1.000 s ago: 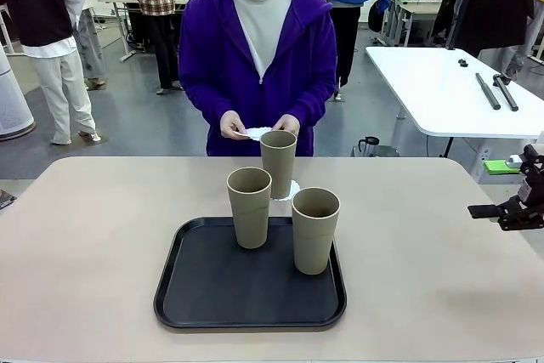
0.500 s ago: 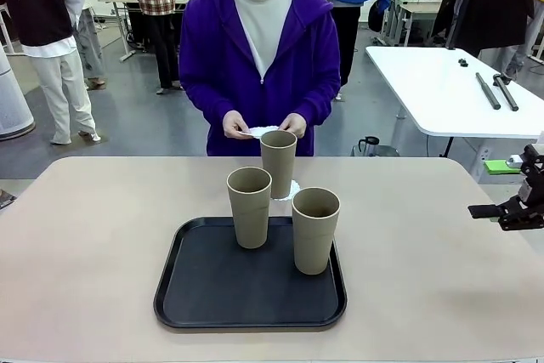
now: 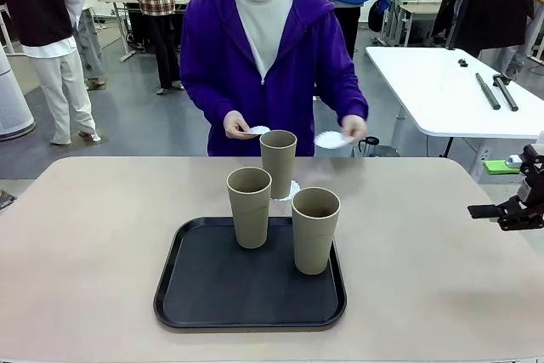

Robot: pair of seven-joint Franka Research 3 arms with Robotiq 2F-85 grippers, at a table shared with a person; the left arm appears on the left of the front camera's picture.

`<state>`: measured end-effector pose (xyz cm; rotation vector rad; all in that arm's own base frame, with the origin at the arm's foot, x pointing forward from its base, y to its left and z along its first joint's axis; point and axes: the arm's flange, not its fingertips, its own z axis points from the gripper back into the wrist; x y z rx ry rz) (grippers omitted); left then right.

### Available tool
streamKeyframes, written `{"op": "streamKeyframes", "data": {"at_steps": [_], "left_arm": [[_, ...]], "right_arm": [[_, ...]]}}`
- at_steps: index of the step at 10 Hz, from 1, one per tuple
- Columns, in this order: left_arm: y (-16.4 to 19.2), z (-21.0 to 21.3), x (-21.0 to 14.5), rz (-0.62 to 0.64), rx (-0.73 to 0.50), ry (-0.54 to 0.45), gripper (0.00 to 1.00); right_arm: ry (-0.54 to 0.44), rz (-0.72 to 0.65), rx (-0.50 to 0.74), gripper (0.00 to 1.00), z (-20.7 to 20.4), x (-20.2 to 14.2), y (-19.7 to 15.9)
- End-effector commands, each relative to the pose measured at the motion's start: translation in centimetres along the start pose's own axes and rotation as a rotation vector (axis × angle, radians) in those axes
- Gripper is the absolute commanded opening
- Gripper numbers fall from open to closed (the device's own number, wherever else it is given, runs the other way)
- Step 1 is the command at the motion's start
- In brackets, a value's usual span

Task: Place coasters on the table and set cups on them.
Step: Take one Reusable plastic cup from the Flat Tray and place it on a coaster set by the human.

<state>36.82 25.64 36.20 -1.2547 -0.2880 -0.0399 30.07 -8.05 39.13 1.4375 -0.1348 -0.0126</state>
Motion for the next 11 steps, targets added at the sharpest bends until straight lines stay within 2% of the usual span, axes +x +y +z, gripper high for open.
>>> {"op": "streamKeyframes", "data": {"at_steps": [1,11], "left_arm": [[-0.13,0.26,0.12,-0.002,0.002,0.0,1.0],[-0.13,0.26,0.12,-0.002,0.002,0.0,1.0]], "right_arm": [[0.002,0.003,0.011,1.0,-0.02,0.02,0.16],[0.002,0.003,0.011,1.0,-0.02,0.02,0.16]]}}
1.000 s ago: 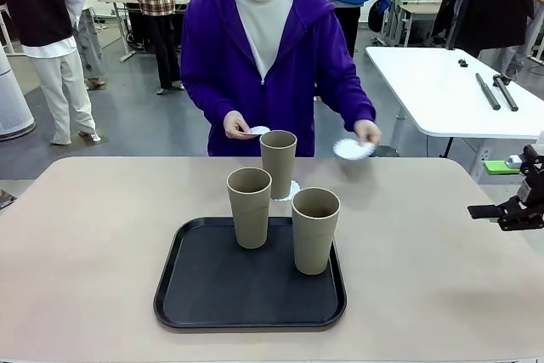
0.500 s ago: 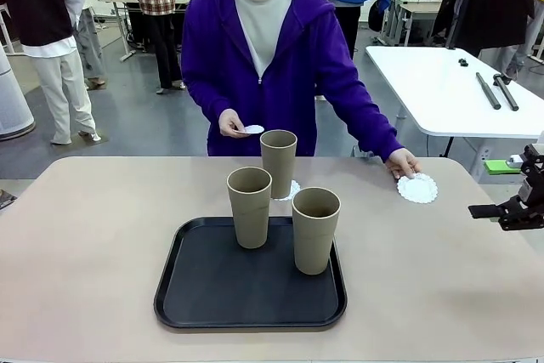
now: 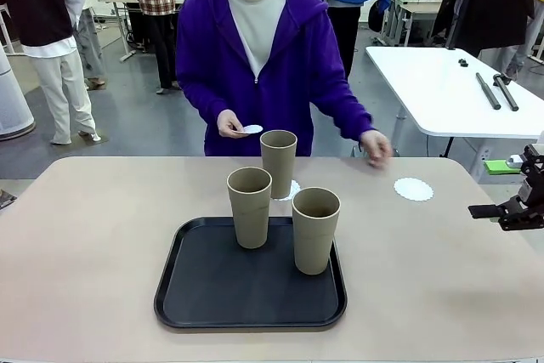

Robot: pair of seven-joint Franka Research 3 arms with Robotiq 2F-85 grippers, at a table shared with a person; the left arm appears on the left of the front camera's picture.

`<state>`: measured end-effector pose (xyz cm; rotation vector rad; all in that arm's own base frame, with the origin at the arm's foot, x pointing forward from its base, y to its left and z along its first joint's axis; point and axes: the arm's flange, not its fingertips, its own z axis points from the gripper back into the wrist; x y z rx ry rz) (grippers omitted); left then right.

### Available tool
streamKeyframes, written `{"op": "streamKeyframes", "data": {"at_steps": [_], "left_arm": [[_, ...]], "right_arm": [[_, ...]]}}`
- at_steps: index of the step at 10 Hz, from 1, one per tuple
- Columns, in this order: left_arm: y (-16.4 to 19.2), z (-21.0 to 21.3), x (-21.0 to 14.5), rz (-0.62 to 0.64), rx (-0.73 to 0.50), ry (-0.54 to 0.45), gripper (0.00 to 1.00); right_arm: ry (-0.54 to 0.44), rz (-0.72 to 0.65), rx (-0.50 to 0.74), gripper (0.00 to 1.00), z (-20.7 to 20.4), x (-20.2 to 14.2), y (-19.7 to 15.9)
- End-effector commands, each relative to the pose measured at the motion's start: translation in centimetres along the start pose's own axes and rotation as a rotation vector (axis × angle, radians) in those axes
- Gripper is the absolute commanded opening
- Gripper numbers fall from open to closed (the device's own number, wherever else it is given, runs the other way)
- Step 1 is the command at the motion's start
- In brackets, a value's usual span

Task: Place coasters on the table and set cups on them.
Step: Take one Reusable plastic cup from the Flat Tray and place it on a coaster set by the human.

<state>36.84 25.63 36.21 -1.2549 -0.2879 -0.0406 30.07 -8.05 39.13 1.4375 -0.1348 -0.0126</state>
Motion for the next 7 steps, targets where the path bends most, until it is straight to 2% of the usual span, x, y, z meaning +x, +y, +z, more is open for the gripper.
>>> {"op": "streamKeyframes", "data": {"at_steps": [1,5,7], "left_arm": [[-0.1,0.3,0.1,-0.002,0.002,-0.001,1.0],[-0.1,0.3,0.1,-0.002,0.002,-0.001,1.0],[-0.1,0.3,0.1,-0.002,0.002,-0.001,1.0]], "right_arm": [[0.002,0.003,0.011,1.0,0.0,0.0,0.2],[0.0,0.0,0.0,1.0,0.0,0.0,0.0],[0.241,0.204,-0.121,1.0,0.5,3.3,2.9]]}}
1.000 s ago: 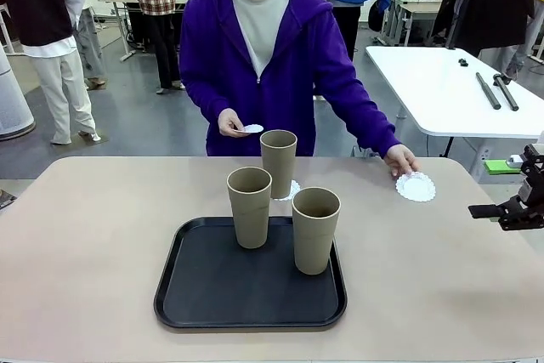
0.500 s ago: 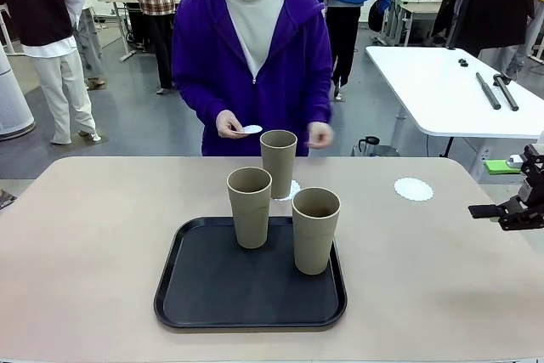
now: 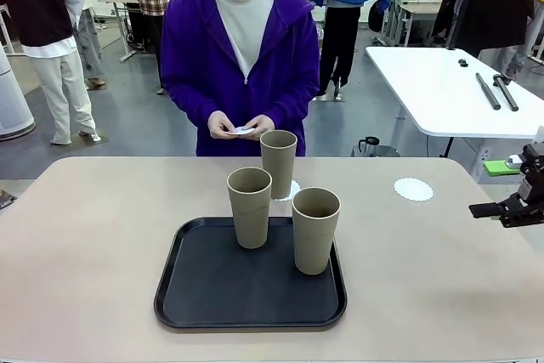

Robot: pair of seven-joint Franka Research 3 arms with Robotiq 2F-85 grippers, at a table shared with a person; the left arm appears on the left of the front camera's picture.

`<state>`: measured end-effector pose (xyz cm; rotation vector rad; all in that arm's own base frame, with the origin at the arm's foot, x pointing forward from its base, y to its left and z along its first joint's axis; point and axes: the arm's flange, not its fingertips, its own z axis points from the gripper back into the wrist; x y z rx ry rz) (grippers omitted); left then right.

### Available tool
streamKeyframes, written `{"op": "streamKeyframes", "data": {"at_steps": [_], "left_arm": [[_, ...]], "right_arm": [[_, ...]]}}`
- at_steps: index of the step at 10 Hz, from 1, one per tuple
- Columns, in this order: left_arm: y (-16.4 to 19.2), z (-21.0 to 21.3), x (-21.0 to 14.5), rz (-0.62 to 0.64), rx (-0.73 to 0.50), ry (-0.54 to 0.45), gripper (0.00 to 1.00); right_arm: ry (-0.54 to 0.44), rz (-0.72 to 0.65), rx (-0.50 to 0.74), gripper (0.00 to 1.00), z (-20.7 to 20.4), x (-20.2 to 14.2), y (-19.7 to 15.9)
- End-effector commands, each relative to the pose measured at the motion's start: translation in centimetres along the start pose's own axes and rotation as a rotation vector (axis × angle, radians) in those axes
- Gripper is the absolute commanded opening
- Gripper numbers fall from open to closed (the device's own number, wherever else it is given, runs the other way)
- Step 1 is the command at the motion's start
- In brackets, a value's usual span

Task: Place coasters on the table and set cups on them.
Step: Take one Reusable plastic cup from the Flat Tray and place it on a coaster set by the human.

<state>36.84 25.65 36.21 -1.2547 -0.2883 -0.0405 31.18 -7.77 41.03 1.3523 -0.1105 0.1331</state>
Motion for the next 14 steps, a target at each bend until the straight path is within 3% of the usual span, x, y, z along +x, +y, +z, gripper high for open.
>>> {"op": "streamKeyframes", "data": {"at_steps": [1,3,5,8,10,12,13,14], "left_arm": [[-0.1,0.3,0.1,-0.001,0.002,0.0,1.0],[-0.1,0.3,0.1,-0.001,0.002,0.0,1.0],[-0.1,0.3,0.1,-0.001,0.002,0.0,1.0],[-0.1,0.3,0.1,-0.001,0.002,0.0,1.0],[-0.1,0.3,0.1,-0.001,0.002,0.0,1.0],[-0.1,0.3,0.1,-0.001,0.002,0.0,1.0],[-0.1,0.3,0.1,-0.001,0.002,0.0,1.0],[-0.1,0.3,0.1,-0.001,0.002,0.0,1.0]], "right_arm": [[0.218,0.24,-0.205,1.0,2.0,4.6,3.0],[0.402,0.437,-0.536,1.0,2.6,8.0,8.3],[0.517,0.559,-0.715,1.0,-0.6,8.8,12.4],[0.625,0.745,-0.8,1.0,-7.2,8.4,15.3],[0.611,0.845,-0.827,1.0,-9.4,8.4,15.2],[0.609,0.855,-0.803,1.0,-9.9,8.2,14.0],[0.626,0.82,-0.827,1.0,-10.5,8.7,16.2],[0.626,0.82,-0.827,1.0,-10.5,8.7,16.2]]}}
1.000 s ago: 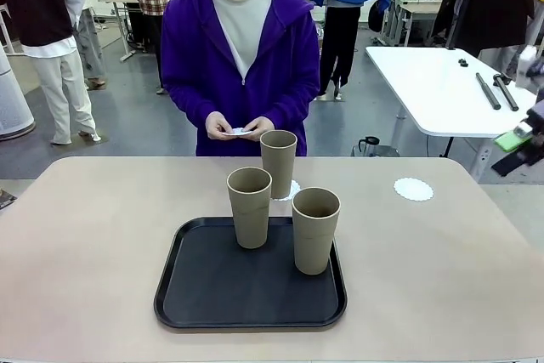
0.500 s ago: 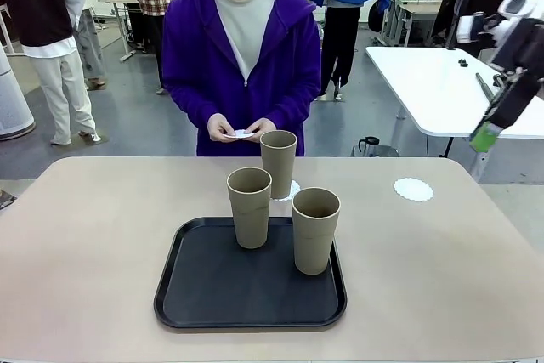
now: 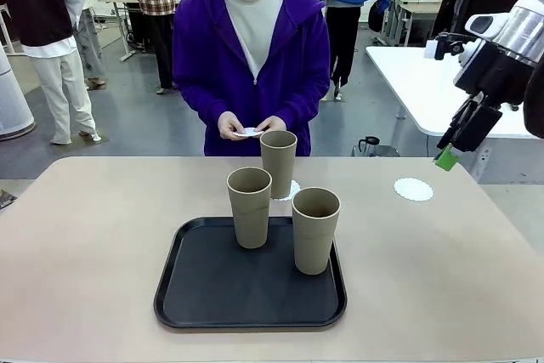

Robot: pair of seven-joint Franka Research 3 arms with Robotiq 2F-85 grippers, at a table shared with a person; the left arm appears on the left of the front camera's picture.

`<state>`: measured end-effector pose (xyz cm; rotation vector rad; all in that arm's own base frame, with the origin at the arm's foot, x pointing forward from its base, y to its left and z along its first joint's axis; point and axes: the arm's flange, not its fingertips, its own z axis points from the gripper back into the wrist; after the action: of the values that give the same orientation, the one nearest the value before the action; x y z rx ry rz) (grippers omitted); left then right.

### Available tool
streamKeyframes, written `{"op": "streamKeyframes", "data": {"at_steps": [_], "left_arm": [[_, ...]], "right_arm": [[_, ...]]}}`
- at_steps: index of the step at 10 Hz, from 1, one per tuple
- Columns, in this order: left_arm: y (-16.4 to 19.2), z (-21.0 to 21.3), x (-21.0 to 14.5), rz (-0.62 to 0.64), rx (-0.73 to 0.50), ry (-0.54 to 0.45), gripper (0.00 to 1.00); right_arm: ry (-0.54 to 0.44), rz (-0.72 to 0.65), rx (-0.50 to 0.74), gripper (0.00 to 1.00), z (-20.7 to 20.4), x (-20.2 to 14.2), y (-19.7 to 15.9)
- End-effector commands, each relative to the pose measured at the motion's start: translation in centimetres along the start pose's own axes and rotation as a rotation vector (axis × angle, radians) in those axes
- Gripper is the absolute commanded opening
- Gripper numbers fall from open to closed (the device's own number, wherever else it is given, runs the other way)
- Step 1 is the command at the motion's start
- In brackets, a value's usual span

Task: Place coasters on the table and set cups on them.
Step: Take one Reusable plastic cup from the Flat Tray and place it on a coaster set by the human.

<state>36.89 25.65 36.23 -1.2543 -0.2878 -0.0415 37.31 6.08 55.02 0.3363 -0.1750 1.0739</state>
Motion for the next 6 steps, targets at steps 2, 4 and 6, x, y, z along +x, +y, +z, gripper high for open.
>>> {"op": "streamKeyframes", "data": {"at_steps": [2,4,6], "left_arm": [[-0.1,0.3,0.0,-0.001,0.002,-0.001,1.0],[-0.1,0.3,0.0,-0.001,0.002,-0.001,1.0],[-0.1,0.3,0.0,-0.001,0.002,-0.001,1.0]], "right_arm": [[0.0,0.0,0.0,1.0,0.0,0.0,0.0],[-0.333,0.355,0.013,1.0,-2.9,-2.3,-2.4],[-0.588,0.381,0.121,1.0,-5.4,-4.5,-5.1]]}}
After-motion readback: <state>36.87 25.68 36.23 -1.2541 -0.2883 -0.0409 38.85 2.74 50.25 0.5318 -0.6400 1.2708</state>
